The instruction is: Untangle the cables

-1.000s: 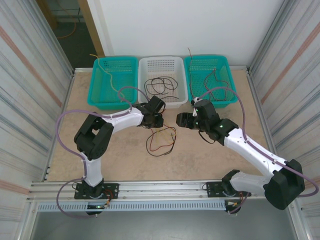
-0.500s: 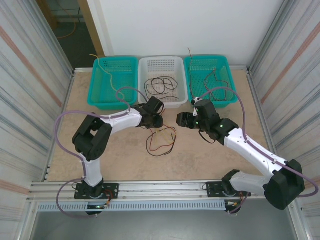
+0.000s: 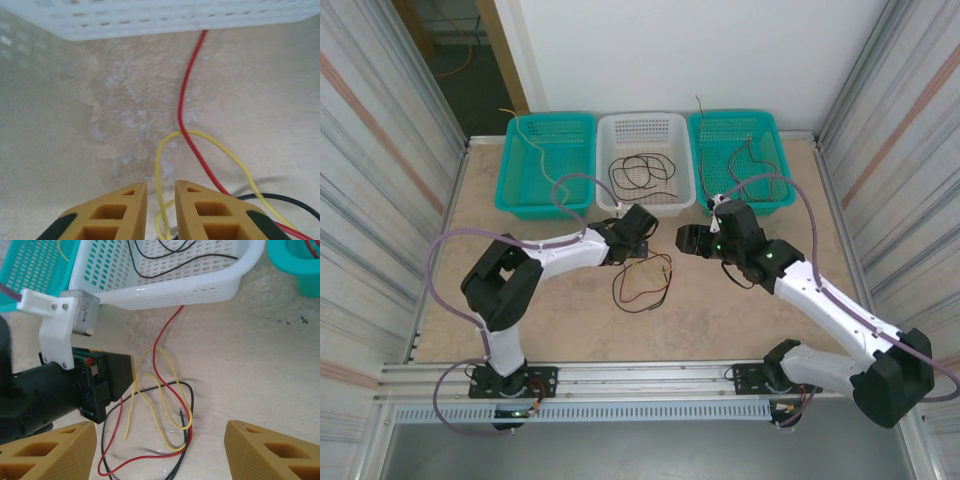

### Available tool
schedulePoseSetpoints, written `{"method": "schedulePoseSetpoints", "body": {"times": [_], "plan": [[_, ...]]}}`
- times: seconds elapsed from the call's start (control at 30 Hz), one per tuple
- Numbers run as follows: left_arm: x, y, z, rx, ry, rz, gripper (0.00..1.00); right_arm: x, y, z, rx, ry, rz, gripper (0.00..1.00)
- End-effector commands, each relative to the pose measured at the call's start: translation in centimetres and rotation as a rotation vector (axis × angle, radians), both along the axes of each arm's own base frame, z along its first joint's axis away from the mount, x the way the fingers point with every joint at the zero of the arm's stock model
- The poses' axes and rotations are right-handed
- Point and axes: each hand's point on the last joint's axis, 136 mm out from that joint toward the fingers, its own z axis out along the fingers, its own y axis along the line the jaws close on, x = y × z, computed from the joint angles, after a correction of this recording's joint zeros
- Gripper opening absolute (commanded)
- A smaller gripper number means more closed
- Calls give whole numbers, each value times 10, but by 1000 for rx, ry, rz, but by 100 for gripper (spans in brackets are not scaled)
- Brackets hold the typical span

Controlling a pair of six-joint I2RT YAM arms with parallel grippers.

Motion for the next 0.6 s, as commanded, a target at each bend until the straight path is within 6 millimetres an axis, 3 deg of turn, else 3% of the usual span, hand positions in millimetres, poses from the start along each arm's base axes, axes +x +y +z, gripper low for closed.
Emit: {"method": "schedulePoseSetpoints", "body": {"times": [0.0,0.33,0.57], "plan": [[7,12,-9,28,-32,74,23,-4,-13,0,-7,5,-34,68],[-6,7,-41,7,50,76,24,-4,-16,0,1,5,-38,68],[-5,1,-35,-17,50,64,30,-5,-15,2,5,1,-34,68]]}}
